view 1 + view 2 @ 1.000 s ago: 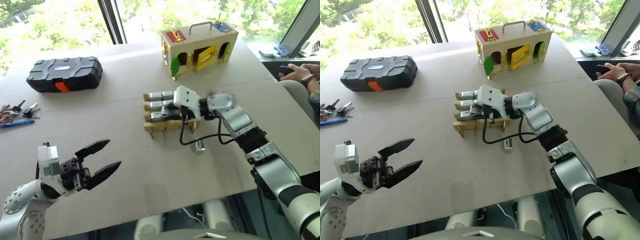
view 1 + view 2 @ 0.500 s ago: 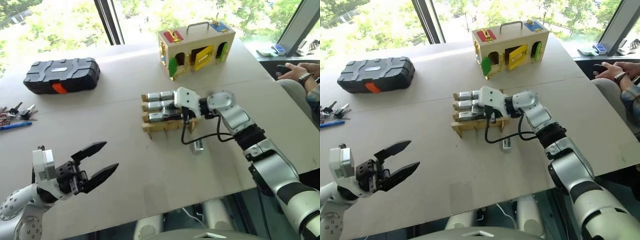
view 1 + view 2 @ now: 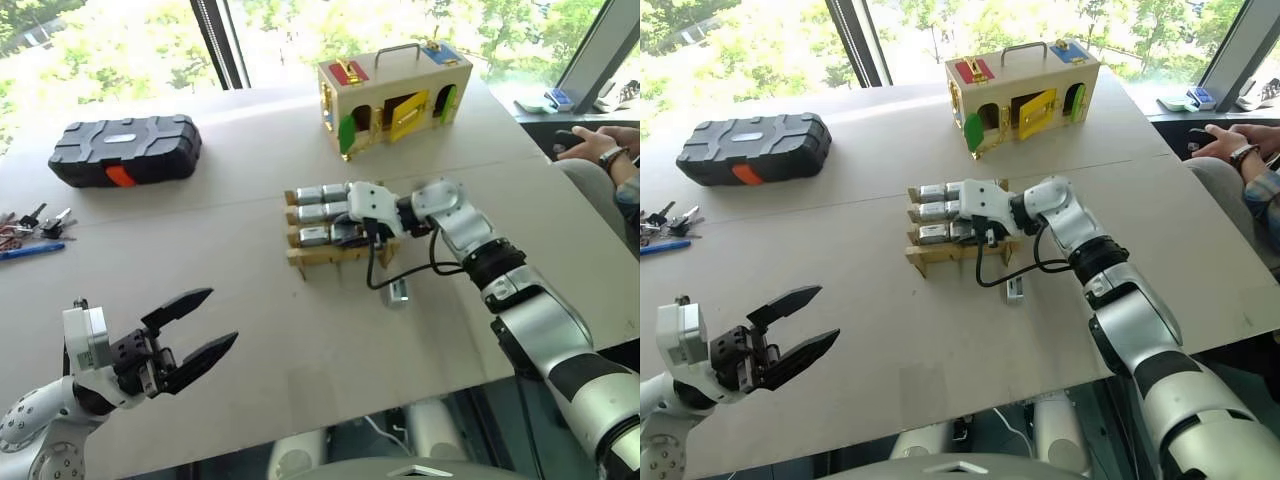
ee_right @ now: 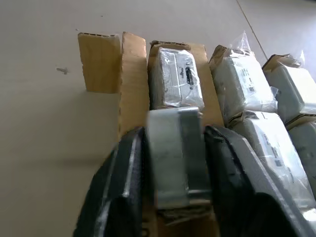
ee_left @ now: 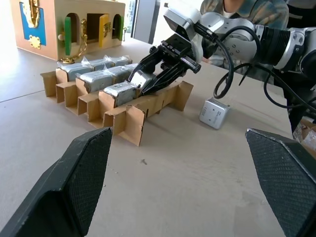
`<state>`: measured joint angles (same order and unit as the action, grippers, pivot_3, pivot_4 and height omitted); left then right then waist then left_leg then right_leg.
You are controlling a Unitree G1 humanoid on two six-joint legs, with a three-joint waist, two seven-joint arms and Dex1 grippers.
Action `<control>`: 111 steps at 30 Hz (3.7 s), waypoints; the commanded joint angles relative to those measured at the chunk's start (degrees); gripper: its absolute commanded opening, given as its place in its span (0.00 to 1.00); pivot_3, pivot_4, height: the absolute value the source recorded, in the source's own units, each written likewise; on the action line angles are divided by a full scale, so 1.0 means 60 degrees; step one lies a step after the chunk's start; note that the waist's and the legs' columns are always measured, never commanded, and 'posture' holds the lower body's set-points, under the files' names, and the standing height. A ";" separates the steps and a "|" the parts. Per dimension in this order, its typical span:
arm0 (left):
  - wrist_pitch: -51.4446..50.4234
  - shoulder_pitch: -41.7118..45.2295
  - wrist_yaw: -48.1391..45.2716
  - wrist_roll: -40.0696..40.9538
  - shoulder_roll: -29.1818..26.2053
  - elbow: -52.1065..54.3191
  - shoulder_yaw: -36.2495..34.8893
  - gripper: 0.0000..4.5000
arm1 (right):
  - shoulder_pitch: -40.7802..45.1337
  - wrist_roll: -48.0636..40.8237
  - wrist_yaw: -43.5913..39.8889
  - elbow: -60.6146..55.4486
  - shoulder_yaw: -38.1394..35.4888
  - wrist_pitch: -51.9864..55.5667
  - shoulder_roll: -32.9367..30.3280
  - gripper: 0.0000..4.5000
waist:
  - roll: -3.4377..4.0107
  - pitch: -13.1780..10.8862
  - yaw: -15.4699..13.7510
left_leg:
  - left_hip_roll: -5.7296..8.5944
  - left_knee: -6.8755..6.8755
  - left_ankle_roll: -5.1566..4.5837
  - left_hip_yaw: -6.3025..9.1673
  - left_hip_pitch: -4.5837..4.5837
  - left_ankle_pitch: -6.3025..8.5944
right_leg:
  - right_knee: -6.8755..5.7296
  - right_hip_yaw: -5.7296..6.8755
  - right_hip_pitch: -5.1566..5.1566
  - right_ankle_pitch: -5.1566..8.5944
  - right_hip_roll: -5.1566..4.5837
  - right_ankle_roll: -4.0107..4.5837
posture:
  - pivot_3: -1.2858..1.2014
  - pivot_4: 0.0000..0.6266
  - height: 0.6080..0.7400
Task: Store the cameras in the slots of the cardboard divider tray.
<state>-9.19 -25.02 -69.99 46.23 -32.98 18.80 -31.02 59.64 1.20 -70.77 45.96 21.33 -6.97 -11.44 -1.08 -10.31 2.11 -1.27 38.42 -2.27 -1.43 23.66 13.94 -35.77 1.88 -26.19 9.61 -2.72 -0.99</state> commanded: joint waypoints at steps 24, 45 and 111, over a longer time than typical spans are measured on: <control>-0.0432 0.2277 -0.1238 -0.0121 -0.1244 -0.1263 0.1038 1.00 | -0.4669 -0.3822 0.6677 -1.4123 -0.3627 1.6578 -0.1468 0.99 | 0.0005 0.0001 -0.0210 | -0.0008 -0.0014 0.0006 0.0008 0.0023 0.0003 | -0.0002 0.0096 -0.0039 0.0008 -0.0052 0.0020 | 0.52 0.24 1.00; -0.0368 0.2153 -0.2000 -0.0214 -0.1286 -0.1313 0.1122 1.00 | -0.3743 -1.9034 1.8072 -1.0368 -0.0707 1.2877 -0.4835 0.99 | -0.0031 0.0013 -0.0177 | -0.0010 -0.0013 -0.0003 -0.0070 0.0026 0.0001 | -0.0003 -0.0008 -0.0058 0.0004 -0.0011 0.0013 | 0.52 0.24 1.00; -0.0286 0.1576 -0.0845 -0.0148 -0.0751 -0.0507 0.0964 1.00 | -0.1712 -0.3885 0.5020 -0.9778 0.1796 0.5446 -0.6212 0.19 | -0.0035 0.0015 -0.0235 | -0.0019 -0.0016 -0.0003 -0.0088 0.0043 0.0004 | 0.0016 -0.0008 -0.0082 0.0004 -0.0018 0.0011 | 0.52 0.24 1.00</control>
<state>-11.54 -15.19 -75.41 44.44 -37.65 13.45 -24.13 49.38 -26.74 -37.91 -13.40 32.45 30.41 -49.01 -1.29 -10.22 0.70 -1.38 38.32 -2.29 -1.97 23.91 13.96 -35.68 1.83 -26.68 9.64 -2.83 -0.92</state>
